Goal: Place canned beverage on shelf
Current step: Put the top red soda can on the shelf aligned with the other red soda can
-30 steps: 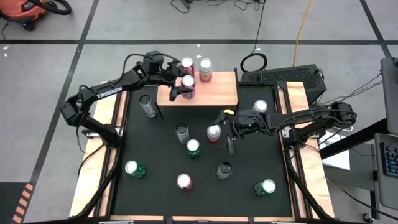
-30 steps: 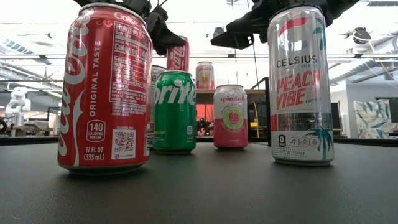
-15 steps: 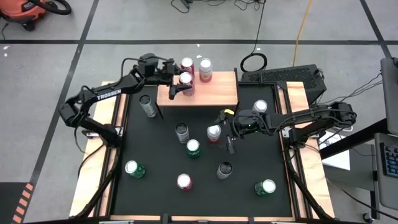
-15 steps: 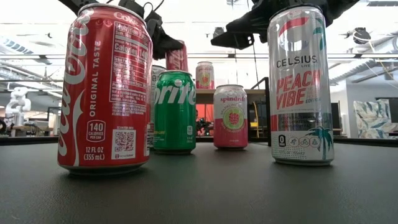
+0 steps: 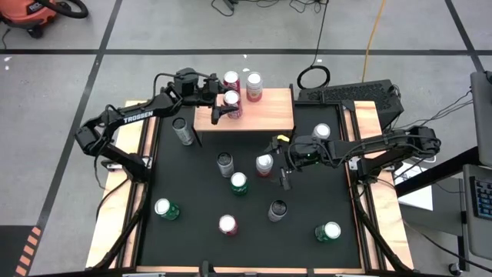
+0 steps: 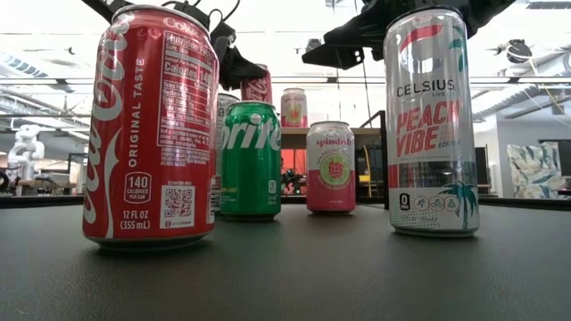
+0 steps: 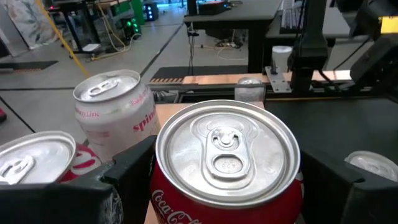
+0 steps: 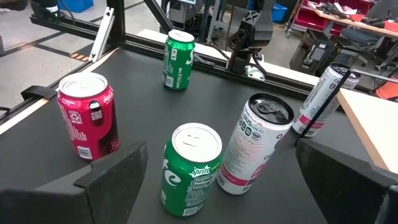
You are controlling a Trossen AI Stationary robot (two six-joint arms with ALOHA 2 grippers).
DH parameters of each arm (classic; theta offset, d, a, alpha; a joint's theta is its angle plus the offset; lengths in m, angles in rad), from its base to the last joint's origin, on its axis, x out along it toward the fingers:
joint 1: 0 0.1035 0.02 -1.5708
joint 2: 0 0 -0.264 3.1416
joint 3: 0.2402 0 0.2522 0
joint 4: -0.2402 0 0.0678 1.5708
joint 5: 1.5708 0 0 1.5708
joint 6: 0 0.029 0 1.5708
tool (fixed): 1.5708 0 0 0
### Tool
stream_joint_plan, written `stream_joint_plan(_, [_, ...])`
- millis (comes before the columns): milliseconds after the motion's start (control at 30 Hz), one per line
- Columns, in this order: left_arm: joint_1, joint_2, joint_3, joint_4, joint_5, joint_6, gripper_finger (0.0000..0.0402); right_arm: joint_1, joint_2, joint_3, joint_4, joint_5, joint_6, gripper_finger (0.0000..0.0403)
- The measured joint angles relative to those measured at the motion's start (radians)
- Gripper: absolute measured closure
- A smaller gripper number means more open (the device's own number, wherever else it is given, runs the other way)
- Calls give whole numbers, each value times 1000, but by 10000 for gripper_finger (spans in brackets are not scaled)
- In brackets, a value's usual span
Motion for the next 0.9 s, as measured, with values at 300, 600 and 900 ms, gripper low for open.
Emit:
stream_joint_plan(300, [2, 0, 0, -1, -3, 29, 104, 0, 0, 0, 4, 0, -1, 14])
stream_joint_plan(600, [2, 1, 0, -4, -22, 51, 104, 0, 0, 0, 31, 0, -9, 14])
stream_joint_plan(900, [1, 16, 0, -21, -27, 51, 104, 0, 0, 0, 34, 0, -11, 14])
